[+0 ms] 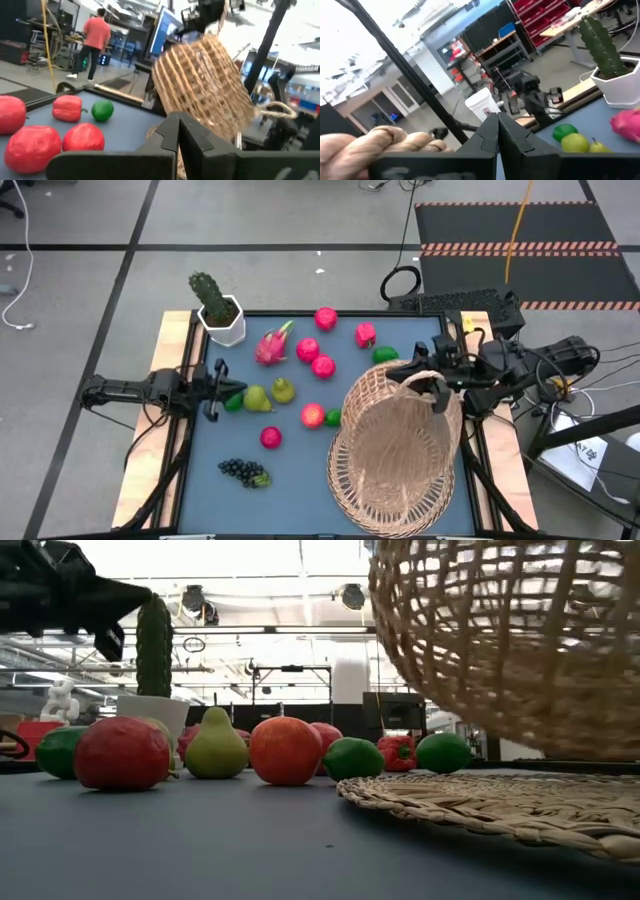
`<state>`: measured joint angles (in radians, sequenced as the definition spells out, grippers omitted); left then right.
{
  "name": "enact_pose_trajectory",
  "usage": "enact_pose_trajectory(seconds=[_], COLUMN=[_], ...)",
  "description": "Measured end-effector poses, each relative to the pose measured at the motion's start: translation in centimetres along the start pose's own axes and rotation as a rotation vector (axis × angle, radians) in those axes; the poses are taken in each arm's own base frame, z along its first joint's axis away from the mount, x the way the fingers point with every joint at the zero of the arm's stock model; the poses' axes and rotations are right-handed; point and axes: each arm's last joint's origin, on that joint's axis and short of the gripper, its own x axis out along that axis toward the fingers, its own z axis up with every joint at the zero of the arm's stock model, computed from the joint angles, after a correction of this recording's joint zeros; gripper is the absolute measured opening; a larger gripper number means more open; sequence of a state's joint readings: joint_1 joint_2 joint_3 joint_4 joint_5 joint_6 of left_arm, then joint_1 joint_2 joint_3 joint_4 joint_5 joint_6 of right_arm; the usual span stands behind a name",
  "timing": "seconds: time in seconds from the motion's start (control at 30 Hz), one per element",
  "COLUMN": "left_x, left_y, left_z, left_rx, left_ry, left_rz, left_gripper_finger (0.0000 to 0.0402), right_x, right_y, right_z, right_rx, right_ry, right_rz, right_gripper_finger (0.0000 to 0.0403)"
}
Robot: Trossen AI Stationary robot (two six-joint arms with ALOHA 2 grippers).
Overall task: Build produce basket
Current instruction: Adjust the brown basket on the brown placemat
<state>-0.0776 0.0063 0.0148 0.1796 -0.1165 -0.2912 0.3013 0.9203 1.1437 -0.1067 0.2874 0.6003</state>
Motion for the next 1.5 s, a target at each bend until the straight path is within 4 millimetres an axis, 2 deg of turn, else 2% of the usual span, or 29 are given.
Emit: enact_pose_trajectory(seconds=[0.1,0.27,0.43,0.57,0.8,0.97,1.23,1.37,1.5], left_x=[0.1,1.2,4.1,7.1,12.2,15.2,18.2,19.2,20.0], left_y=[-0.5,-1.8,-3.1,-3.8,-4.2,-4.2,-4.2,-4.2,-4.4], left_z=[1.3,5.3,8.3,9.5,10.6,11.0,11.0,10.6,10.5], left_rx=[0.045,0.098,0.171,0.226,0.268,0.265,0.226,0.185,0.178], left_ry=[-0.009,-0.007,0.084,0.141,0.210,0.241,0.259,0.244,0.222], left_rz=[-0.032,-0.018,0.003,0.015,0.049,0.076,0.095,0.092,0.082], left_gripper_finger=[0.0004,0.0004,0.0004,0.0003,0.0003,0.0003,0.0003,0.0003,0.0003], right_x=[-0.2,-0.5,-0.7,-1.0,-2.2,-3.7,-6.3,-7.2,-7.3], right_y=[-0.2,-0.9,-2.5,-4.1,-6.9,-8.2,-9.4,-9.9,-10.0], right_z=[-0.1,-0.5,-1.7,-3.2,-5.1,-5.7,-5.5,-5.5,-5.5], right_rx=[-0.017,-0.022,0.022,-0.023,-0.119,-0.104,-0.100,-0.207,-0.277], right_ry=[0.024,0.079,0.177,0.273,0.402,0.487,0.532,0.571,0.615], right_rz=[-0.016,-0.077,-0.190,-0.289,-0.470,-0.581,-0.738,-0.819,-0.809], right_gripper_finger=[0.0000,0.0000,0.0000,0.0000,0.0000,0.0004,0.0055,0.0090,0.0115])
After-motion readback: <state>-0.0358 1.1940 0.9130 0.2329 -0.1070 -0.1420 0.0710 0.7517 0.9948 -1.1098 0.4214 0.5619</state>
